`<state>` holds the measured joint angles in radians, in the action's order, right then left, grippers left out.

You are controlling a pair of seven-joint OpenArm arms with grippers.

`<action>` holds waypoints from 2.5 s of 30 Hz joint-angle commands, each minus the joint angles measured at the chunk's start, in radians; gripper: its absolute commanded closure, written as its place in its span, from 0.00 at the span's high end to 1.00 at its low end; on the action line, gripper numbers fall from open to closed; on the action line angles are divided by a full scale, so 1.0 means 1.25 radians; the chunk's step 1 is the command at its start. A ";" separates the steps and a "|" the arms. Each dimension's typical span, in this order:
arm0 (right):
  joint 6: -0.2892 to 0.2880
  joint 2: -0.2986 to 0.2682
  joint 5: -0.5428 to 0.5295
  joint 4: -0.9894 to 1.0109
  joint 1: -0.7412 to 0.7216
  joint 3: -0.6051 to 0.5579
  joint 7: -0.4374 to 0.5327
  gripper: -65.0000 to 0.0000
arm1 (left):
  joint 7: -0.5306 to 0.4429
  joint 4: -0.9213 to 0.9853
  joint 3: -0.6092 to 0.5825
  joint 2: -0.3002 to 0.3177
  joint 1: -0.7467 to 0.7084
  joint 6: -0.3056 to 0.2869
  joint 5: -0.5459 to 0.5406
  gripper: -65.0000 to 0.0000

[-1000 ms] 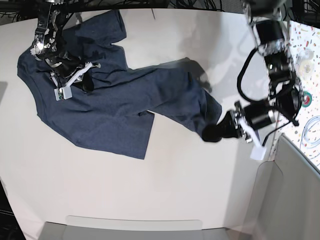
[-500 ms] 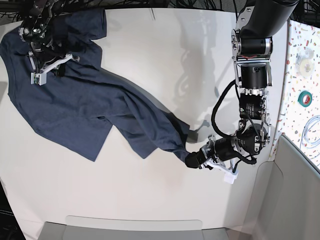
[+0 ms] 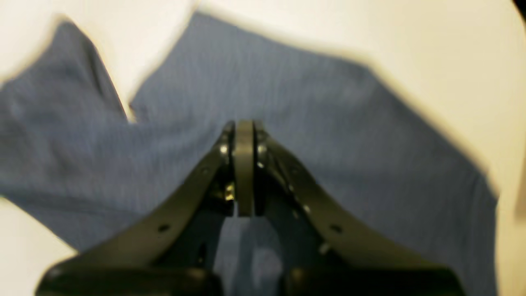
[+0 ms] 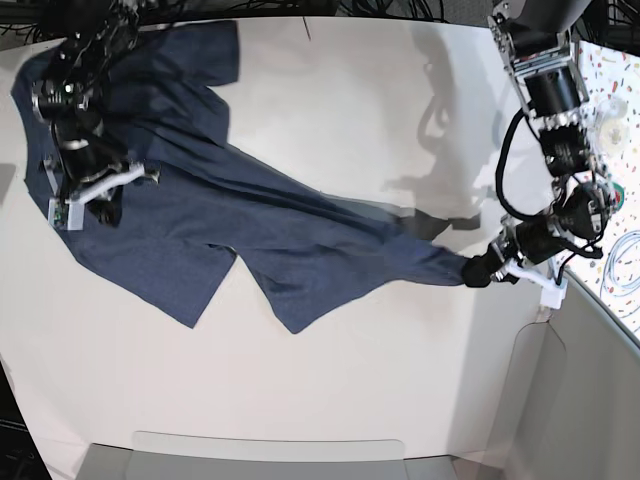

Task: Layout the t-shirt on the table in an organized manner, then fold the t-shirt properly
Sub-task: 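Drag the shirt corner with the left gripper away from the right gripper, then carry the held hem with the left gripper back across the shirt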

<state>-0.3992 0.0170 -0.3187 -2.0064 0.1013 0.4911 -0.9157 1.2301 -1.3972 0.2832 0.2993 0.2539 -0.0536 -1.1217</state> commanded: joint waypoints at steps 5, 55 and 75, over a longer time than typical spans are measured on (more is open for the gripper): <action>0.000 0.048 0.036 0.001 -0.103 -0.049 0.021 0.00 | -0.001 -0.104 0.089 0.040 -0.123 -0.003 -0.015 0.00; 0.248 -0.030 0.209 0.446 -0.191 0.019 0.223 0.00 | 0.088 -0.515 0.384 0.041 -0.554 -0.006 -0.264 0.00; 0.252 0.015 0.205 0.323 -0.044 0.047 0.218 0.00 | 0.096 -0.199 -0.328 -0.078 0.146 -0.003 -0.128 0.00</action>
<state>-0.0879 0.0441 -0.0692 -1.5871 0.0532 0.5446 -0.6464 1.3766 -1.6363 -0.1310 0.2005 0.4065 -0.0525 -1.2533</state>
